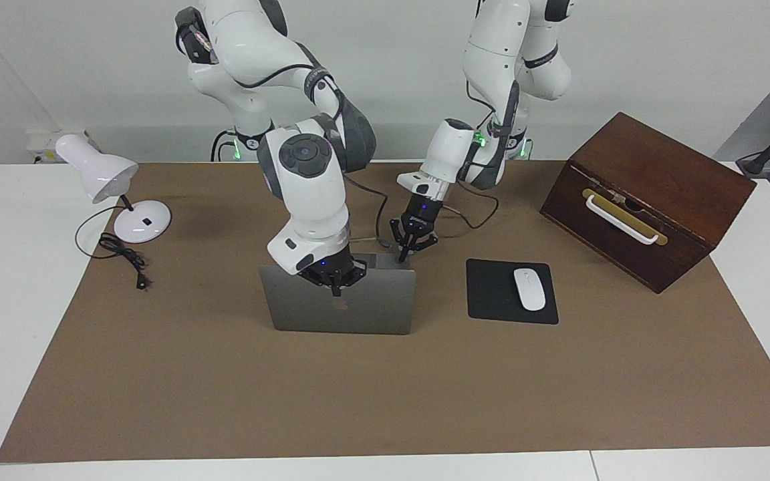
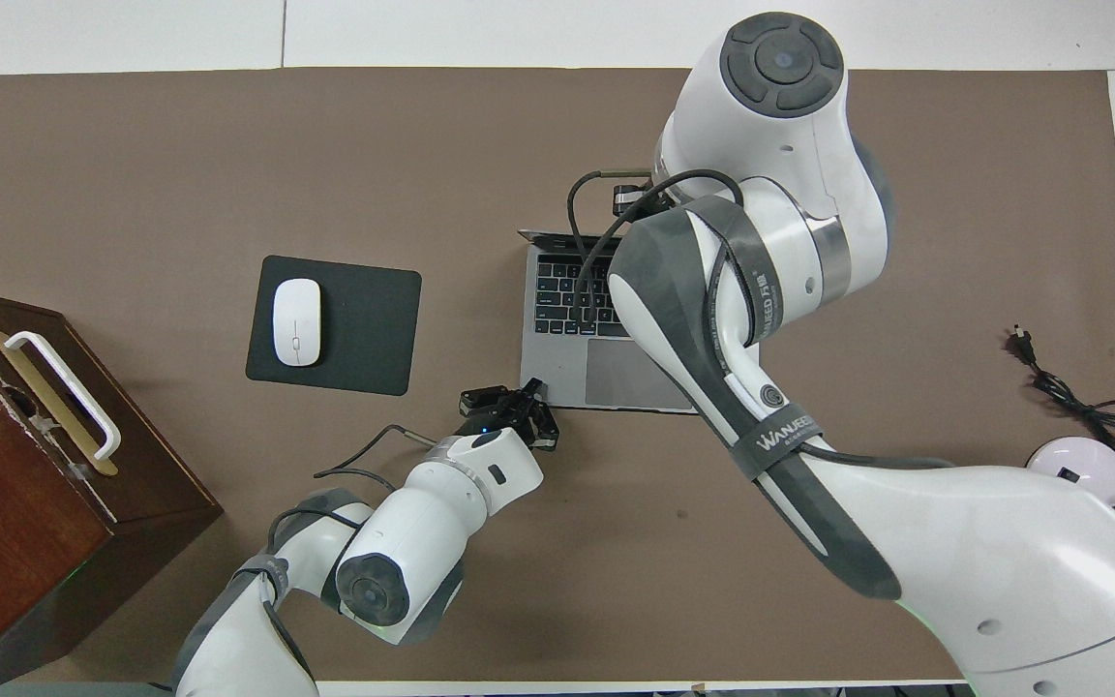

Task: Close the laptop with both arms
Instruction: 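Push the laptop lid down with the right gripper while the left gripper steadies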

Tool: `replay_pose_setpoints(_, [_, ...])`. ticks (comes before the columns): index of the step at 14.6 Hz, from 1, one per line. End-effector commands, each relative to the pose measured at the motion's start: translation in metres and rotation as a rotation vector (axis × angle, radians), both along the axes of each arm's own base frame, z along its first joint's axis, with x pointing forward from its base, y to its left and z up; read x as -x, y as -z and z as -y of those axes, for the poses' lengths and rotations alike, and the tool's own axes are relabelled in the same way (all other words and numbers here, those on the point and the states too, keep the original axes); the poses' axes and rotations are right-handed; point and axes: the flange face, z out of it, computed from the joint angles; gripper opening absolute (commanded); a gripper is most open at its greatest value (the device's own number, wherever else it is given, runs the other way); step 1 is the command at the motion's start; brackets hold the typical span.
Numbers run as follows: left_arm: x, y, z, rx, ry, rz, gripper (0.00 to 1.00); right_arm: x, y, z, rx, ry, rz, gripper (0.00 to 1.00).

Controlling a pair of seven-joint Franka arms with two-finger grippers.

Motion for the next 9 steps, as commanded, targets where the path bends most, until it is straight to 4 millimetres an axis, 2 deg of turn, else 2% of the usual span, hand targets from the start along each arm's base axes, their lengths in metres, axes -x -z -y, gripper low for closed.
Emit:
replay_pose_setpoints(1, [0.006, 0.025, 0.002, -0.045, 0.027, -0.007, 0.0, 0.019, 0.008, 0.014, -0.057, 0.022, -0.094, 0.0])
replay_pose_setpoints(3, [0.007, 0.027, 0.001, -0.049, 0.029, -0.01, 0.0, 0.027, 0.019, 0.019, -0.049, 0.016, -0.121, 0.0])
replay_pose_setpoints(9, [0.007, 0.037, -0.001, -0.091, 0.068, 0.0, 0.0, 0.041, 0.055, 0.014, -0.052, 0.016, -0.118, 0.0])
